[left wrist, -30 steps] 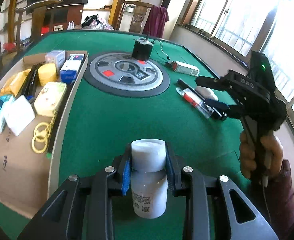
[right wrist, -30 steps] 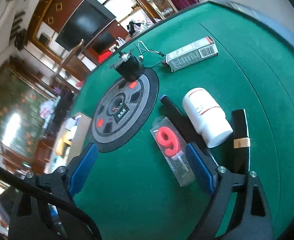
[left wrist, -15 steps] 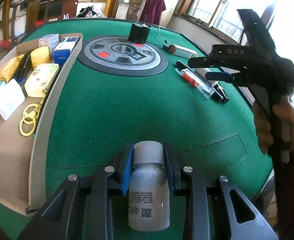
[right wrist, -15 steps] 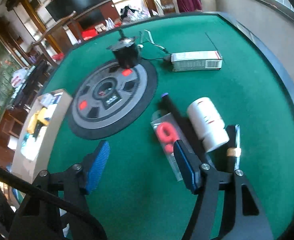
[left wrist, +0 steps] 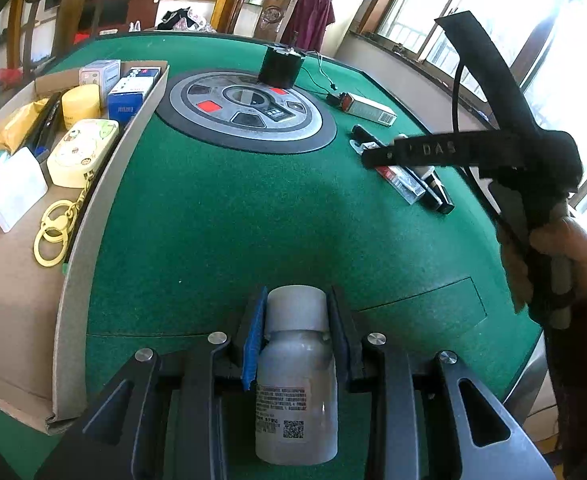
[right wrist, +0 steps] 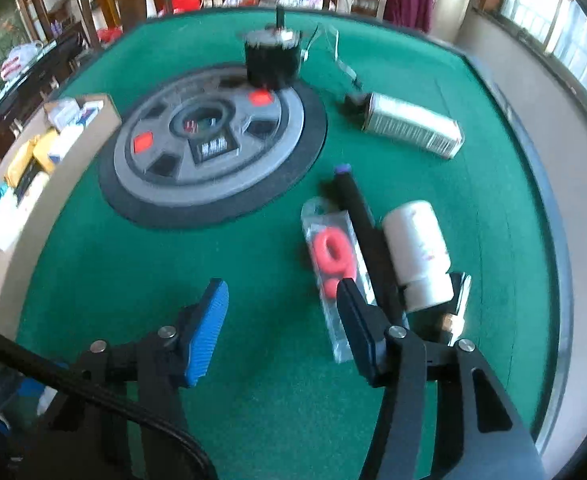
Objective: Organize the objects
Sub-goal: 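Grasp the red candle package with the right tool while the left tool holds the bottle, then carry the bottle and candle package over the tray with both tools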
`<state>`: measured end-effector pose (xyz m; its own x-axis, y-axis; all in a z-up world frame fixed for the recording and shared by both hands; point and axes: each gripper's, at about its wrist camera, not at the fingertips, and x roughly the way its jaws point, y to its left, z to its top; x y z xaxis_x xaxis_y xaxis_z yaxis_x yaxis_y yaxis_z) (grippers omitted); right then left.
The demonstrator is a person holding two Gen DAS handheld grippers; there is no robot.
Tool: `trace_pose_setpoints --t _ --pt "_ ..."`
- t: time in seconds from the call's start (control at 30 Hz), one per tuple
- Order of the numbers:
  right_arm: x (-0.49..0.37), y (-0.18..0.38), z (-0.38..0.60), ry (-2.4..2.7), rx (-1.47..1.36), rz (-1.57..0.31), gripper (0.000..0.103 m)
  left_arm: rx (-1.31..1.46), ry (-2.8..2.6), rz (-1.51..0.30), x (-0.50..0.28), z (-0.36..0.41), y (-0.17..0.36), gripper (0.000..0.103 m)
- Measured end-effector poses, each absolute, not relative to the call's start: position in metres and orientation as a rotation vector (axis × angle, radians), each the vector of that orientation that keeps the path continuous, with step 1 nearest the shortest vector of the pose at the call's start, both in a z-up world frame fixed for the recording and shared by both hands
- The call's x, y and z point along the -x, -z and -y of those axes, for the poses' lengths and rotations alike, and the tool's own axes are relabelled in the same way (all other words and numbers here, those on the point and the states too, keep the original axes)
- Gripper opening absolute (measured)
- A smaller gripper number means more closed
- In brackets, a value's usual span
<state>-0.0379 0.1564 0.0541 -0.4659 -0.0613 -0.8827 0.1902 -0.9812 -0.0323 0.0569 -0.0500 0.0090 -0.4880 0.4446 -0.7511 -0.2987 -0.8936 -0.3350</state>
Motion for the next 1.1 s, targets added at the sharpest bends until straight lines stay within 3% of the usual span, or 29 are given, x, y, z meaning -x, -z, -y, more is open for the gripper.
trace_pose_setpoints --t 0.27,0.37,0.4,0.53,0.67,0.77,1.1 --pt "0.056 -0.034 -0.159 2.566 -1.611 -0.276 0.055 1.265 -2.373 0.239 -0.057 0.052 -0.009 0.026" --pt "0.048 -0.023 -0.151 2.473 -1.650 -0.239 0.032 1.265 -2.372 0.254 -0.057 0.053 -0.009 0.027" --pt "0.046 -0.022 -0.149 2.464 -1.654 -0.248 0.029 1.264 -2.368 0.260 -0.057 0.054 -0.008 0.028" --pt "0.048 -0.018 -0.148 2.472 -1.665 -0.245 0.029 1.263 -2.366 0.263 -0.057 0.054 -0.008 0.029" --pt "0.051 -0.014 -0.156 2.525 -1.639 -0.136 0.037 1.259 -2.365 0.252 -0.057 0.052 -0.009 0.031" --pt "0.042 -0.013 -0.156 2.556 -1.608 -0.098 0.025 1.248 -2.315 0.278 -0.057 0.054 -0.007 0.025" --pt "-0.005 -0.054 -0.145 2.544 -1.404 0.145 0.025 1.104 -2.321 0.377 -0.081 0.079 -0.037 0.025"
